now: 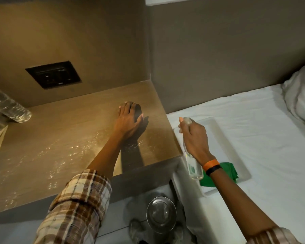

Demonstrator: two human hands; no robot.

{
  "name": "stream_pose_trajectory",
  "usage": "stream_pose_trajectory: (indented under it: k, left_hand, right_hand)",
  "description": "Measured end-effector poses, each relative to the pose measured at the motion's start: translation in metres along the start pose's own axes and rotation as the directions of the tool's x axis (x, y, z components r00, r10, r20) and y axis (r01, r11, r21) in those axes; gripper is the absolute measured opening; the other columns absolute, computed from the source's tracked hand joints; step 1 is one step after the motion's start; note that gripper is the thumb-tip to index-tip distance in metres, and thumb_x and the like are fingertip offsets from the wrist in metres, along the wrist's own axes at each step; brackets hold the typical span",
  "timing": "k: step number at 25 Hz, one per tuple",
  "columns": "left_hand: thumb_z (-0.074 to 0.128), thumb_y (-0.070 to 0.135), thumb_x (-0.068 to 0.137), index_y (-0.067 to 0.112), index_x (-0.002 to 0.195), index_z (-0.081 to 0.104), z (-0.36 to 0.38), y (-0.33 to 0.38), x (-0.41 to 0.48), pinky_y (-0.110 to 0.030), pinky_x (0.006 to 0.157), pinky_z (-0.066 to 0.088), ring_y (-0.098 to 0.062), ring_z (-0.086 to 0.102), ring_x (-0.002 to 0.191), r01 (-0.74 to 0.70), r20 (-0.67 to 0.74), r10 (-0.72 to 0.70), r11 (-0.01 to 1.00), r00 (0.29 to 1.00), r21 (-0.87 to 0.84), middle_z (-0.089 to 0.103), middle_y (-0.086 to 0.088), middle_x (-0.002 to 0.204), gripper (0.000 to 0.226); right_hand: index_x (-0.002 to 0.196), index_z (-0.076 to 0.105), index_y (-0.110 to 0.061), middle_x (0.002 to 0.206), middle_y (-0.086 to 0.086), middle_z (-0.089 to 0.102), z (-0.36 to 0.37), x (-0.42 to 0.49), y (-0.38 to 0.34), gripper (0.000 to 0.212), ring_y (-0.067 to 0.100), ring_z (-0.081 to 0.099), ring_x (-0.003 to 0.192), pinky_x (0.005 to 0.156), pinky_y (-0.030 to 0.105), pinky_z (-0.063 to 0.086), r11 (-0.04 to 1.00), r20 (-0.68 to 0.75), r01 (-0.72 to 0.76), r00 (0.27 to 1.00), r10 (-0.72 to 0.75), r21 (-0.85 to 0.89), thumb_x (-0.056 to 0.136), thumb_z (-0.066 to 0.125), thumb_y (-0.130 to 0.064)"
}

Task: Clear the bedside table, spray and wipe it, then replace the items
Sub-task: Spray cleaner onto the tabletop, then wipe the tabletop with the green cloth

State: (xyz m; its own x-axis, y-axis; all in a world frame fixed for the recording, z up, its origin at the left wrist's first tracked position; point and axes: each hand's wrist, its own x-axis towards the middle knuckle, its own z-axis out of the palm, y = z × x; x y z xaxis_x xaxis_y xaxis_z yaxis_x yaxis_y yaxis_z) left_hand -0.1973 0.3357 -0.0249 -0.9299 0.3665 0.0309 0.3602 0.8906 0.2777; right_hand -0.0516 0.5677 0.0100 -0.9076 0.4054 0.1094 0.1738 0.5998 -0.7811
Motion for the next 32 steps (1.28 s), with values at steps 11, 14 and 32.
stream_pose_trajectory:
  k: [11,14,32]
  left_hand:
    - [0.026,0.064,0.092,0.007,0.155,0.028,0.032,0.035,0.031,-0.050,0.126,0.009,-0.029,0.014,0.153,0.053,-0.052,-0.051,0.998,0.997,0.038,0.023,-0.011,0.164,0.084]
    - [0.026,0.064,0.093,0.008,0.155,0.027,0.032,0.035,0.030,-0.049,0.126,0.010,-0.029,0.013,0.154,0.069,-0.073,-0.065,0.996,0.995,0.052,0.022,-0.011,0.165,0.084]
    - [0.034,0.062,0.098,0.008,0.157,0.023,0.067,0.222,-0.019,-0.049,0.126,0.015,-0.031,0.014,0.154,-0.247,-0.055,0.246,0.969,0.968,-0.023,0.020,-0.013,0.166,0.080]
  right_hand:
    - [0.134,0.064,-0.004,0.132,0.014,0.068,0.057,0.093,0.146,0.040,0.029,0.062,0.125,0.103,0.028,0.045,0.963,0.193,-0.223,0.962,0.192,0.151,0.109,0.045,-0.028]
    - [0.140,0.059,-0.005,0.145,0.013,0.060,0.073,0.105,0.164,0.040,0.028,0.056,0.135,0.115,0.032,0.041,0.962,0.223,-0.224,0.957,0.187,0.158,0.108,0.048,-0.027]
    - [0.152,0.040,-0.015,0.164,0.017,0.030,-0.024,0.009,0.205,0.077,0.036,0.024,0.155,0.128,0.054,0.017,0.852,0.027,-0.041,0.998,0.065,-0.521,0.094,0.051,-0.065]
